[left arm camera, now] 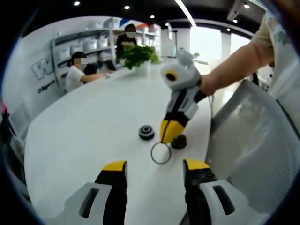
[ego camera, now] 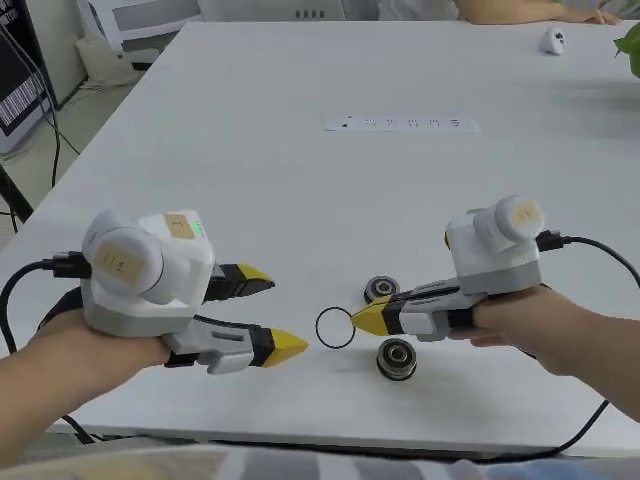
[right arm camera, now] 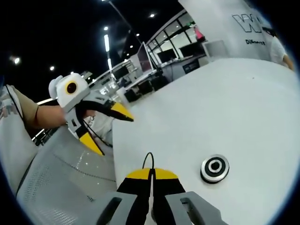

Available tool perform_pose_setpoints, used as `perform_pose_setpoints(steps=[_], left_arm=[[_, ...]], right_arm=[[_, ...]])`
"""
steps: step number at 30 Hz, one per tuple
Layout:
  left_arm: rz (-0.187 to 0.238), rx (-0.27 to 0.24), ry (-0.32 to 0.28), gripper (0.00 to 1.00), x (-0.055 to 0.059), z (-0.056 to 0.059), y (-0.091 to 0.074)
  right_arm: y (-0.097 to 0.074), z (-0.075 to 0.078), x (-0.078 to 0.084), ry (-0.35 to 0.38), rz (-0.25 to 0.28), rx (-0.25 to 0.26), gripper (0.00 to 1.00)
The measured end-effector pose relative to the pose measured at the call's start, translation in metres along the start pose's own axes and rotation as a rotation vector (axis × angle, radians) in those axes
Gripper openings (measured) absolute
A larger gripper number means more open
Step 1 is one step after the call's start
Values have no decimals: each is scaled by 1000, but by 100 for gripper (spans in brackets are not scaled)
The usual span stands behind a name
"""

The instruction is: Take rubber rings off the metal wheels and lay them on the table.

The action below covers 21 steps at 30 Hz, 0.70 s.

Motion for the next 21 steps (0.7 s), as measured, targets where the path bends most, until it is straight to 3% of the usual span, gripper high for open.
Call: perform_pose_setpoints(steps=[12,21], left_arm=[[-3,-5,-10,48,3,1,-3],[-8,-7,-13,48,5,1,-3]], right_arm=[[17,0,12,-28,-74,-1,0],[22,4,20,-42,-109,33,0]])
Point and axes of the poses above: the centre of the closed fingertips' face, and the gripper's own axes: y roughly forward along the fingers, z roughly to its right, x roughly out of its underside, the point moved 3 cm from there along -y, roughly backward along the fingers, and after that the axes turned 2 degrees about -y, right-handed, at the moved point
